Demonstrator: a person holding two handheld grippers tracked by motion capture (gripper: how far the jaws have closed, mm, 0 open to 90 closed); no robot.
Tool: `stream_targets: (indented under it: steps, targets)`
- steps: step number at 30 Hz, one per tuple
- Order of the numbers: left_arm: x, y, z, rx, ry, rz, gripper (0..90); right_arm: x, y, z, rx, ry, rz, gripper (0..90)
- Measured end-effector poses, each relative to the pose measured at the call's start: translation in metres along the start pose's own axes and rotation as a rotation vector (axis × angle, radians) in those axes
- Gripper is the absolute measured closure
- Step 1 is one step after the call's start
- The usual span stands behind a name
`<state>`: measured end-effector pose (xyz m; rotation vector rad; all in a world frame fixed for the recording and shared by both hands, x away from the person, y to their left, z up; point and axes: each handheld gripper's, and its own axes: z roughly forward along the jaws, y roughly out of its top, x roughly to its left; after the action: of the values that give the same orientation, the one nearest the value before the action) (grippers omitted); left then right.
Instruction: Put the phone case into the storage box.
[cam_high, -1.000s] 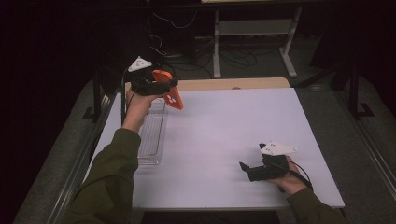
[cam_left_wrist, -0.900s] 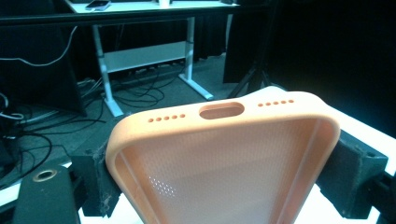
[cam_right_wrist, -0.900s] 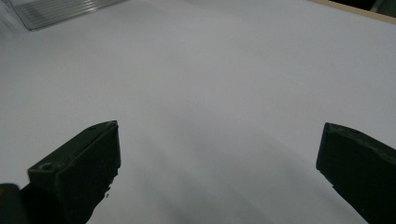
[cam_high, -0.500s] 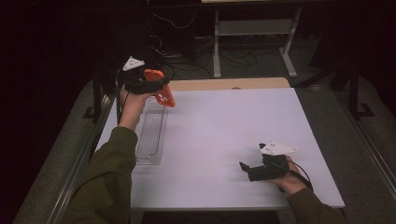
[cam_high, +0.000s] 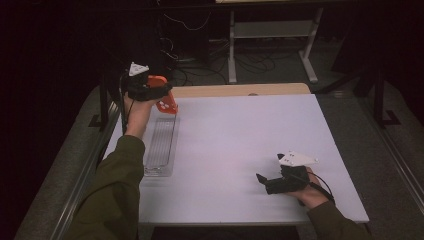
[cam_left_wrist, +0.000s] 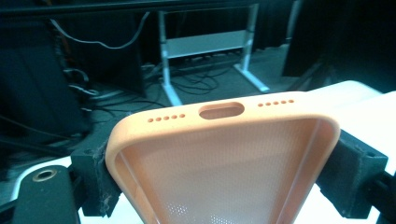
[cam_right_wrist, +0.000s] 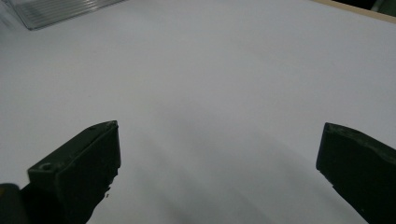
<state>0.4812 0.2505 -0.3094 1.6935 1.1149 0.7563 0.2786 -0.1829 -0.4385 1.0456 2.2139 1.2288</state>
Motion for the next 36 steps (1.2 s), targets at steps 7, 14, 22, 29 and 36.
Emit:
stream_targets:
  steps: [7,14,22,29,36]
  targets:
    - [0.002,-0.003,0.005,0.018,0.073,-0.010,14.2,0.000,0.000,0.000,0.001,-0.001,-0.005,0.0]
    - [0.002,-0.009,0.012,0.040,0.112,-0.016,14.3,0.000,0.000,0.000,0.001,-0.001,0.001,0.0]
    - [0.005,-0.024,0.020,0.080,0.139,-0.036,14.2,0.001,0.000,-0.001,0.005,0.001,0.005,0.0]
    - [0.005,-0.031,0.026,0.091,0.156,-0.039,14.2,0.000,0.000,0.000,0.002,0.000,-0.003,0.0]
    - [0.004,-0.036,0.033,0.111,0.175,-0.029,14.2,0.002,0.000,-0.001,0.005,0.005,0.008,0.0]
